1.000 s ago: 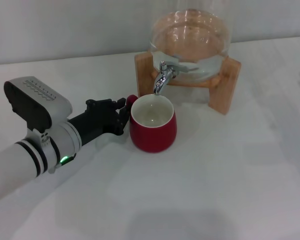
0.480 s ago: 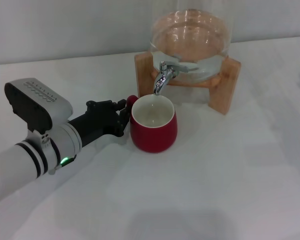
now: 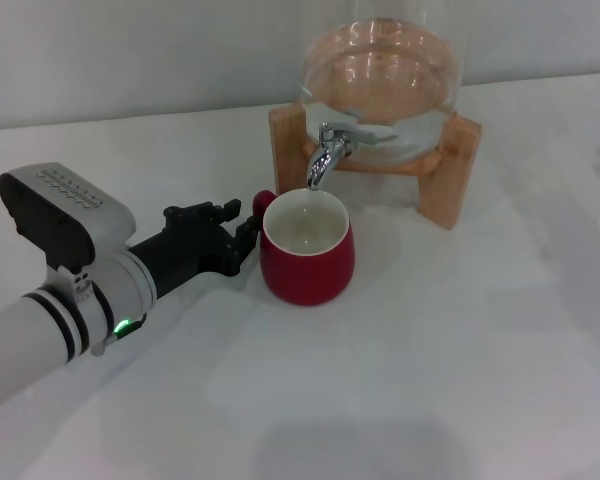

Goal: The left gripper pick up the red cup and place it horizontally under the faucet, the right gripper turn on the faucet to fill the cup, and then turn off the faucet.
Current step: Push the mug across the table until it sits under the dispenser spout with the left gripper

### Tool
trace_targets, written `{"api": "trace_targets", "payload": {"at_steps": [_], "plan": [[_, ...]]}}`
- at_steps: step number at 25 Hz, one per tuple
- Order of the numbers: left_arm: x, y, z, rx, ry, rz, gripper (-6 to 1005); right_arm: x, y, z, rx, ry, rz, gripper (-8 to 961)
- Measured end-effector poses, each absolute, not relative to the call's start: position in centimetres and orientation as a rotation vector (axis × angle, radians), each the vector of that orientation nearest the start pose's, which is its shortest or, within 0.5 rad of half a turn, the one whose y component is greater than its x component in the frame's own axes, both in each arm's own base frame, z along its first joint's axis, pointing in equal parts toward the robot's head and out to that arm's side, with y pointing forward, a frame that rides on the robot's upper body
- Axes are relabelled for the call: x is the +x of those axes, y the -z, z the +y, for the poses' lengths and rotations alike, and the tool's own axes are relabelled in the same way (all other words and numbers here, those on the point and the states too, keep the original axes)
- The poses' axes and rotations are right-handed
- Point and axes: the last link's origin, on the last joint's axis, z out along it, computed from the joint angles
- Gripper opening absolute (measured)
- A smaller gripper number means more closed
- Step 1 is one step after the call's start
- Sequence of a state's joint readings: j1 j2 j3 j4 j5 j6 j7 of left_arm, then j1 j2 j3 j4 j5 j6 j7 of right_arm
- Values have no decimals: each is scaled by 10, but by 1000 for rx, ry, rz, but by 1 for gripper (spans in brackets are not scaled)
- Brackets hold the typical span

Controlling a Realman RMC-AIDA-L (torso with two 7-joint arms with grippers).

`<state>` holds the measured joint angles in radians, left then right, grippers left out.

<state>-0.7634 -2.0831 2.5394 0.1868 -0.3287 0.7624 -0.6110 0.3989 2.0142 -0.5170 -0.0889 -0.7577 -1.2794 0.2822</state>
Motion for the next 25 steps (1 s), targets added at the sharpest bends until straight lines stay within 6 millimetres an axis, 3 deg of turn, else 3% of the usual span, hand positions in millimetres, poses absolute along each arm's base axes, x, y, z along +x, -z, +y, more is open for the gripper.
{"api": "trace_targets", "payload": {"at_steps": [6,11,17,20,25], "plan": [[-231,118,376,-2400,528,-529,285,382,-81,317,-1347,-652,470,876],[-232,117,377,-2388,532,-542,462,381,-81,317,-1348,-653,470,876],[-235,115,377,-2369,539,-565,473,382,-81,317,-1348,-651,472,876],[-236,114,377,-2360,544,-574,664,382,-80,317,-1348,-650,473,876],[-238,114,376,-2349,548,-591,724,382,-80,317,-1348,-648,475,876]]}}
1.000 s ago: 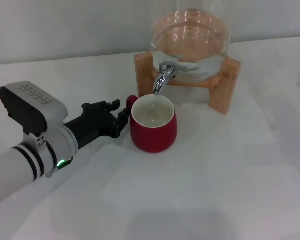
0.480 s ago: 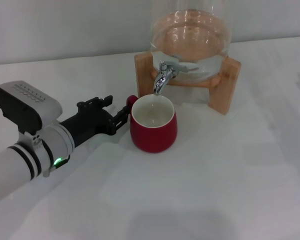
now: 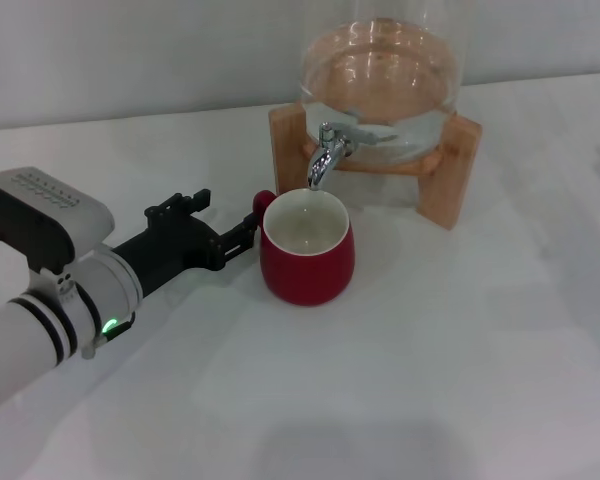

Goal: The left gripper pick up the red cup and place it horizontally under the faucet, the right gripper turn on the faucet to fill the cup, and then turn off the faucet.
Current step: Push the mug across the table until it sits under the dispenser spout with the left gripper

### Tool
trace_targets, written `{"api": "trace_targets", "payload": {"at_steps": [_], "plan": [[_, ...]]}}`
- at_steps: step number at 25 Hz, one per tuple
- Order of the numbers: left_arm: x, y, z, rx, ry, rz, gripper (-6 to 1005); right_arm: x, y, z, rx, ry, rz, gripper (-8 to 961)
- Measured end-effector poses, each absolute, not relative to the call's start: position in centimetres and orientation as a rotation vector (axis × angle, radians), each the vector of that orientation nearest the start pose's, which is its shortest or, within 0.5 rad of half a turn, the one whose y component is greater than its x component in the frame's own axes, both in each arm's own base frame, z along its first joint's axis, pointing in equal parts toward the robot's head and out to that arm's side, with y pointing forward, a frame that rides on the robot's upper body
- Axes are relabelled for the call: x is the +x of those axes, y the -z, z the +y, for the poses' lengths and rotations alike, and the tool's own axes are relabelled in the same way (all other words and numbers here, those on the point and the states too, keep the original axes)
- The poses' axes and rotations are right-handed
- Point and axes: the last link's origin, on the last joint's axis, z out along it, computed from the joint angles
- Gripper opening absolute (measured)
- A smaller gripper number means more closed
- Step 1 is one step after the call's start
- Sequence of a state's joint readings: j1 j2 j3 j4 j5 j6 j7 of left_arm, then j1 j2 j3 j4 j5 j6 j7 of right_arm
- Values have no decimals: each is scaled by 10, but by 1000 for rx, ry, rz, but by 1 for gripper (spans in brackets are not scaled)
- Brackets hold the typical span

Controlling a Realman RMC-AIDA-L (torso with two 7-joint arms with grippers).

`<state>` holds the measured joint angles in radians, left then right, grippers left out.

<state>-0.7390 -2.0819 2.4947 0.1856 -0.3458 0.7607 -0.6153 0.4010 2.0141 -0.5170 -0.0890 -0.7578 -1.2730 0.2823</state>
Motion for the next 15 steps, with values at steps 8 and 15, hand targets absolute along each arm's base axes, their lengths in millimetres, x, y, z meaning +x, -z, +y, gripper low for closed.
{"api": "trace_targets", "payload": {"at_steps": [8,15], "plan": [[-248,109,374,-2297,554,-607,764,383,-80,315,-1347,-645,478,876],[-257,103,369,-2226,564,-592,772,384,-80,315,-1347,-645,478,875]]}}
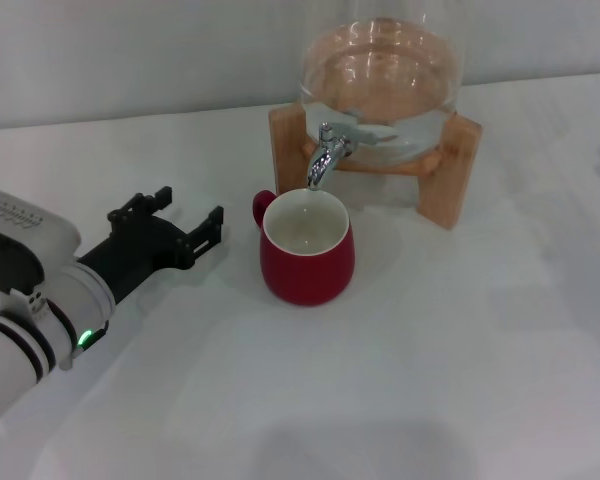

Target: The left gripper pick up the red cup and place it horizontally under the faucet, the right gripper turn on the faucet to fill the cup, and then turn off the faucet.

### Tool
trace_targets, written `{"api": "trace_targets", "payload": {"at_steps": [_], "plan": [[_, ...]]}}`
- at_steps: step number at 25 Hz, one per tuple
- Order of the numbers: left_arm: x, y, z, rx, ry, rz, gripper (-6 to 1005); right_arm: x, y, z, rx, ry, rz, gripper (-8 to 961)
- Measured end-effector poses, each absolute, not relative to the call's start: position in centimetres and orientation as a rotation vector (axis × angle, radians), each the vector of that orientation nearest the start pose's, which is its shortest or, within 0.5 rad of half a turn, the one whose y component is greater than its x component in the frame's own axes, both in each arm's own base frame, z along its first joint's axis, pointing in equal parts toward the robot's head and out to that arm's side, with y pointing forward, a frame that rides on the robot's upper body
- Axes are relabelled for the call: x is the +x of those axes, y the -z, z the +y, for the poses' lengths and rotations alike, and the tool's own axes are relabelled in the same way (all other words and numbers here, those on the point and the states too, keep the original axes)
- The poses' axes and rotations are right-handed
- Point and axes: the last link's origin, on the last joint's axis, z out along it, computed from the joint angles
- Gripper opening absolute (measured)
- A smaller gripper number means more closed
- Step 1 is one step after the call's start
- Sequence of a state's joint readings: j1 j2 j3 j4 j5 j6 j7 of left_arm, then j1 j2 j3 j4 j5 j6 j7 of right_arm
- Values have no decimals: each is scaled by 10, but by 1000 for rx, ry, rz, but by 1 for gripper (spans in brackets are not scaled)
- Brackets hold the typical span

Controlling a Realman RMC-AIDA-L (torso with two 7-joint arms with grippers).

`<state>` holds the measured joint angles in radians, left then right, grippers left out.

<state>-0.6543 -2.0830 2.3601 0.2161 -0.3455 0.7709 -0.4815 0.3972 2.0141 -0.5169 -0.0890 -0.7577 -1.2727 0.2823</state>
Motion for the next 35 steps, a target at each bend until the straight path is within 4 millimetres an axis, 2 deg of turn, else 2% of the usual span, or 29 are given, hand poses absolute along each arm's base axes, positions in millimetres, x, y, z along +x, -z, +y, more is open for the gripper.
{"api": "trace_targets", "payload": {"at_steps": [23,28,32,35], "plan": [[-284,50,353,-1855,658,-473,770,379,-80,322,-1351,-660,476,876],[-296,36,348,-1775,663,-488,791,379,-79,321,-1352,-665,488,876],[-313,24,339,-1697,656,-533,815,384,-78,316,-1345,-668,512,875],[-317,21,336,-1683,654,-535,833,388,-78,310,-1338,-665,521,875]]}}
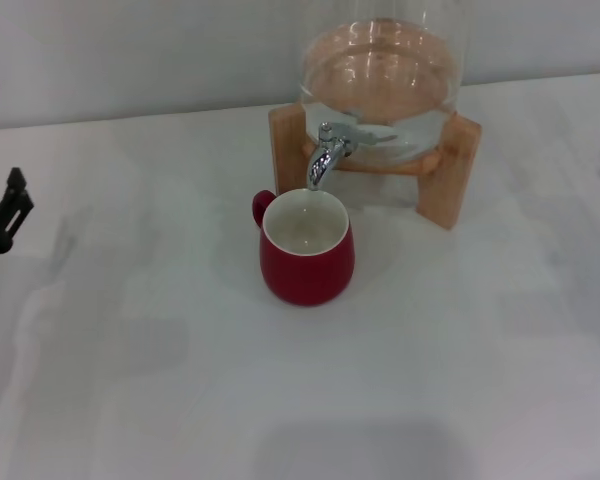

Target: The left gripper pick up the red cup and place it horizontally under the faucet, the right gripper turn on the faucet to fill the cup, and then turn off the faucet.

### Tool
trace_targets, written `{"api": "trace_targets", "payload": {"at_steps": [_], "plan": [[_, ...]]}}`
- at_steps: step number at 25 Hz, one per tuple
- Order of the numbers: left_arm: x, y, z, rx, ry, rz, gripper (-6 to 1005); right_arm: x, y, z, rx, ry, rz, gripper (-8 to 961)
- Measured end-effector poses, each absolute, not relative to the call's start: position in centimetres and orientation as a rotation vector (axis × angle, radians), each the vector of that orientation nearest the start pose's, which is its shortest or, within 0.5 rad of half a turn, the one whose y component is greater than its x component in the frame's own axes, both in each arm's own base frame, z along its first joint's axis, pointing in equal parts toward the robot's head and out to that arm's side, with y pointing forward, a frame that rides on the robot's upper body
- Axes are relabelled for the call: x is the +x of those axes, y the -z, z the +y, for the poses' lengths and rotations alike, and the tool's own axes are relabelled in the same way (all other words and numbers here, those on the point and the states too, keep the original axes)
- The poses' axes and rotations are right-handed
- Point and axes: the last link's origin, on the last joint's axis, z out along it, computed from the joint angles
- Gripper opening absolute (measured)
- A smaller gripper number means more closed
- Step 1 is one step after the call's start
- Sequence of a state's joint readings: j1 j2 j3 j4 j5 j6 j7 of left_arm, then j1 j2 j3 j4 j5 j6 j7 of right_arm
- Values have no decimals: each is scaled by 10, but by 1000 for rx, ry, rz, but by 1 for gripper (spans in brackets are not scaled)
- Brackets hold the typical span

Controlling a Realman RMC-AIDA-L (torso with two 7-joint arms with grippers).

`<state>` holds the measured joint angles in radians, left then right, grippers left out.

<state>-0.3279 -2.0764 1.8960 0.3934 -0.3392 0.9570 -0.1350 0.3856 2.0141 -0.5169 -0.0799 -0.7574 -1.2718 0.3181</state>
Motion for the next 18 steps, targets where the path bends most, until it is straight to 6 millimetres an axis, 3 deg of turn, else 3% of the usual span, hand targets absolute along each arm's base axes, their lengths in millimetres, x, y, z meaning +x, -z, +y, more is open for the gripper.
{"api": "trace_targets", "payload": {"at_steps": [8,18], "plan": [[-328,11,320,-1610,668,-531,881,390,-77,308,-1339,-678,541,875],[-345,-11,301,-1486,689,-514,881,384,-63,306,-1422,-738,590,875]]}}
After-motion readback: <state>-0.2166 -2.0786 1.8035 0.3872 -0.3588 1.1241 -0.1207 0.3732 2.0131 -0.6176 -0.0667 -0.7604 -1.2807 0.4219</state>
